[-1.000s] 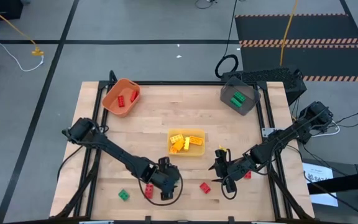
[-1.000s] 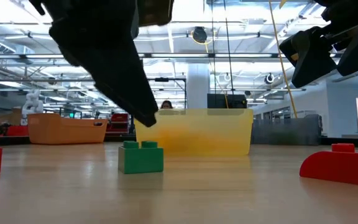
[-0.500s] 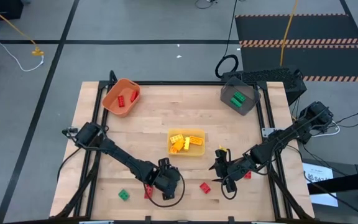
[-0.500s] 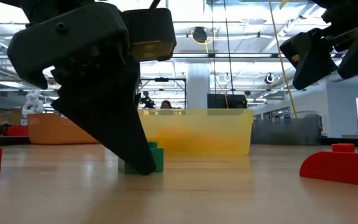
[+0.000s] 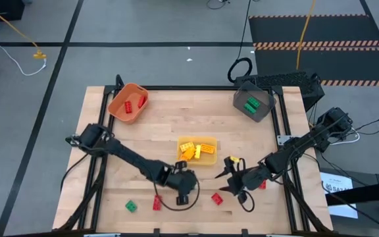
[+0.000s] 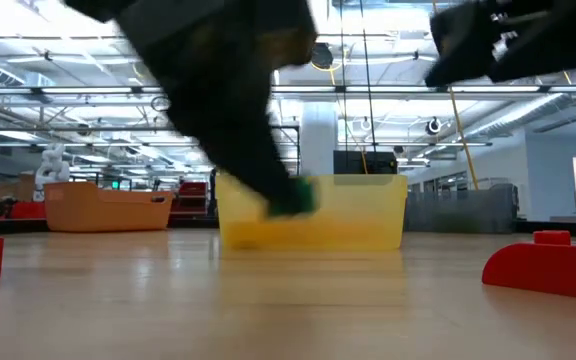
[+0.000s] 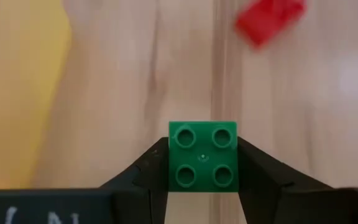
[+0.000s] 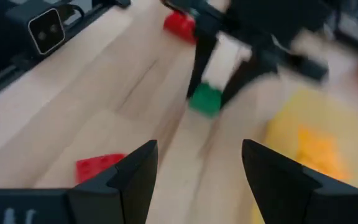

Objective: Sort & place blocks by color
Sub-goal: Put the center green 4-stud game piece into the black bin, then put the right red 8-stud game piece into the orange bin

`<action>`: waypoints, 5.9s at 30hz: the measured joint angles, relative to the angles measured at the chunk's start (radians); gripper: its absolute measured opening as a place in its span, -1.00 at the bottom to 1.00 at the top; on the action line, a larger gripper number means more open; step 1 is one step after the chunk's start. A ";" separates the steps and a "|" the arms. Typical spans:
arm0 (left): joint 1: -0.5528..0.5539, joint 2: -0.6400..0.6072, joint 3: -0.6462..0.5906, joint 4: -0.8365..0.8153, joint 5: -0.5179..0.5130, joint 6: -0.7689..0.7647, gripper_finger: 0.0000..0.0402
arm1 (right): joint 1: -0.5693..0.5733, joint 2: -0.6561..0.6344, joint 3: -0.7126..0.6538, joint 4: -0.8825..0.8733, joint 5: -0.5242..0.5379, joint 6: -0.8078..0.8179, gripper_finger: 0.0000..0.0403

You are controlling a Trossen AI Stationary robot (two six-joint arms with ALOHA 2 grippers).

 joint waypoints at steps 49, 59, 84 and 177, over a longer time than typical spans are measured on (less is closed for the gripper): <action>0.197 -0.052 0.004 0.415 0.246 0.154 0.26 | 0.010 0.055 0.000 0.166 0.510 -0.665 -0.63; 0.184 -0.115 0.004 0.458 0.160 0.392 0.40 | -0.227 -0.279 -0.001 -0.290 0.609 -0.279 -0.63; 0.357 -0.427 0.003 -0.075 -0.036 0.425 0.41 | -1.182 -0.268 0.000 -0.467 0.125 0.027 -0.62; 0.476 -0.423 -0.083 0.100 0.029 0.606 0.41 | 0.049 0.056 -0.001 -0.973 -0.474 1.779 0.33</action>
